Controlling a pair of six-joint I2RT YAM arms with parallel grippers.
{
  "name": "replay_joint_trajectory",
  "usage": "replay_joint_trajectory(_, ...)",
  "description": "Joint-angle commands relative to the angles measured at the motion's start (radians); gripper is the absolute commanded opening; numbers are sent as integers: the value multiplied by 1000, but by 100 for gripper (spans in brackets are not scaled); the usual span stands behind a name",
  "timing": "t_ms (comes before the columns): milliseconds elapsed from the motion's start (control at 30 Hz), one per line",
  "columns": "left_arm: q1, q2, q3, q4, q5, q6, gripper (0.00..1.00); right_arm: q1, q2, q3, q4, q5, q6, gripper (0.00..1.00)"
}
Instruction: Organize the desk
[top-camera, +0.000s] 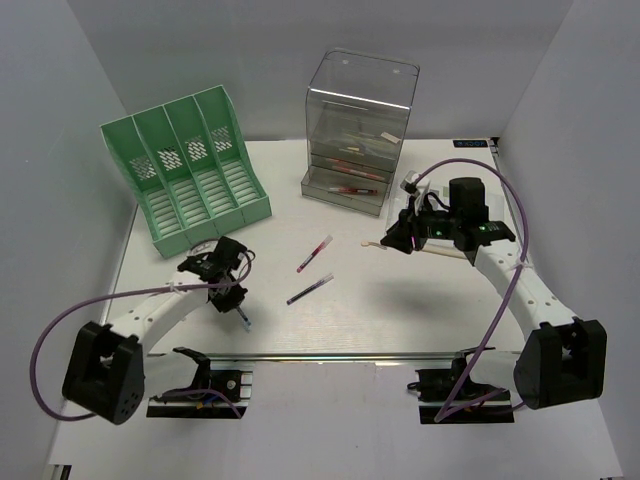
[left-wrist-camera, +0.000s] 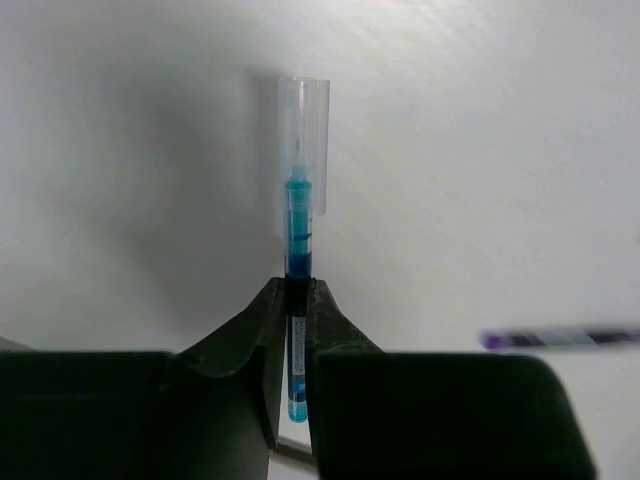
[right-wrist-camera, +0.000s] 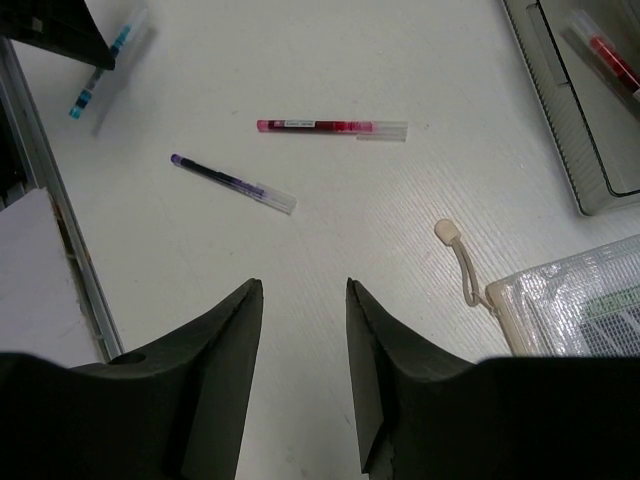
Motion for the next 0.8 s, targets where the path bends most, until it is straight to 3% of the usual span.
replay_joint_trajectory(0, -6, -110, 120, 31, 143, 205, 0, -4, -34, -9, 19, -34, -24, 44)
replay_joint_trajectory(200, -6, -155, 235, 265, 498, 508, 0, -9, -47, -17, 28, -14, -34, 44)
replay_joint_trajectory(300, -15, -95, 275, 524, 671, 657, 0, -12, -60, -25, 44, 9, -41, 44)
replay_joint_trajectory(400, -26, 31, 341, 623, 797, 832, 0, -21, -64, -29, 50, 30, -44, 44)
replay_joint_trajectory(567, -46, 336, 658, 571, 842, 1218, 0, -34, -84, -37, 71, 76, -50, 44)
replay_joint_trajectory(767, -46, 543, 870, 639, 855, 1549, 0, -57, -130, -54, 113, 136, -44, 44)
